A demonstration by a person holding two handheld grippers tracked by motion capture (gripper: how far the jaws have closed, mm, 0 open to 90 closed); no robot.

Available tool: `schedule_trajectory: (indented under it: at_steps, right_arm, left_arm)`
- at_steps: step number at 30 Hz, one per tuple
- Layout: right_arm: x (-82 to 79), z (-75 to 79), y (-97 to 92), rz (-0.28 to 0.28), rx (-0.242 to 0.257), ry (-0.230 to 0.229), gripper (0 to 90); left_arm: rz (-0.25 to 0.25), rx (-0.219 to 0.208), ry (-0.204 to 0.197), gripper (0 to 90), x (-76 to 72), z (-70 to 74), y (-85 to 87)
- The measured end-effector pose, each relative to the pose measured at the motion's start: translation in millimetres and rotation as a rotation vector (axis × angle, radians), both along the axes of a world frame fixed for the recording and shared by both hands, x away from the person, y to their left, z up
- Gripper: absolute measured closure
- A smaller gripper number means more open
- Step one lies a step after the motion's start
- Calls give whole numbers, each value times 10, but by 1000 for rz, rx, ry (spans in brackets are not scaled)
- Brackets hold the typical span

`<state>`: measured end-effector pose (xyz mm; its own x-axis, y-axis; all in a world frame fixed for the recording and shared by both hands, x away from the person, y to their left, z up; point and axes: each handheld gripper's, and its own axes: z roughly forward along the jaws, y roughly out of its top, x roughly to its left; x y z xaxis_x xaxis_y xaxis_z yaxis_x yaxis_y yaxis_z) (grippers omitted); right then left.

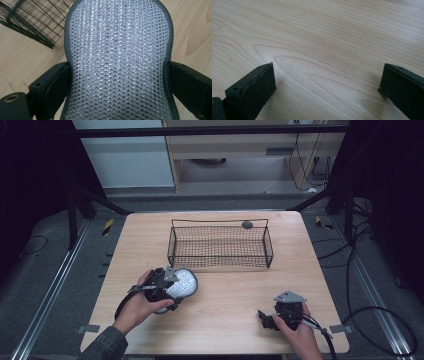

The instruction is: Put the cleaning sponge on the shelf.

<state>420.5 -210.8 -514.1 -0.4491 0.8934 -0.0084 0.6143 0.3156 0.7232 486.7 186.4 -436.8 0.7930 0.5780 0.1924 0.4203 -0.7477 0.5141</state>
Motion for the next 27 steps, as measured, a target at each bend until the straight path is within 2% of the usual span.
schedule_trajectory:
  at_steps: [2, 14, 18, 27]
  right_arm:
    - [0, 0, 0, 0, 0, 0, 4]
    - [0, 0, 0, 0, 0, 0, 4]
    - [0, 0, 0, -1, 0, 0, 4]
    - [3, 0, -2, 2, -3, -1, 3]
  left_arm:
    - [-3, -3, -24, 59, 9, 89, -28]
    - [-9, 4, -96, 65, 45, 356, -105]
    - [-11, 1, -110, 66, 63, 433, -120]
    - [-21, 33, -154, 68, 179, 616, -185]
